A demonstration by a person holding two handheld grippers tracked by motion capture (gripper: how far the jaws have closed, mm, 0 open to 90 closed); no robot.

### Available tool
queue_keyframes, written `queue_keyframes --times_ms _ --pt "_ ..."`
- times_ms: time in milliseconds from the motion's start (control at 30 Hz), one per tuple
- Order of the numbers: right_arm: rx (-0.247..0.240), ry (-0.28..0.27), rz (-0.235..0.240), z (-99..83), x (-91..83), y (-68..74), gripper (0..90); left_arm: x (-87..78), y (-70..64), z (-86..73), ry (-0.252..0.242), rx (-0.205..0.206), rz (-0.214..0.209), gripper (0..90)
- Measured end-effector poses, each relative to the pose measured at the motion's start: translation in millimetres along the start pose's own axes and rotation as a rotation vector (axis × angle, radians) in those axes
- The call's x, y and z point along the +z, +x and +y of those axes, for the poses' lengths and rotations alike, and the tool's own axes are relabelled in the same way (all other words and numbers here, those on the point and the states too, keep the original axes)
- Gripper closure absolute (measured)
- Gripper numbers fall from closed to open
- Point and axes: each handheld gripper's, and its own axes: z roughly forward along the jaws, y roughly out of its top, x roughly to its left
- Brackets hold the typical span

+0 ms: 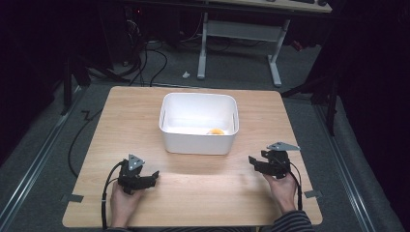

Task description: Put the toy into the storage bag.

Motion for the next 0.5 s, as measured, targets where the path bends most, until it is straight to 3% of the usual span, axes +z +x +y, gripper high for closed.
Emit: queue_keyframes --times_ms 500 --pt "0.006 0.015 -0.036 -8.8 23.8 0.9 38.6 -0.1 -0.1 0.1 0.002 0.001 0.0 18.6"
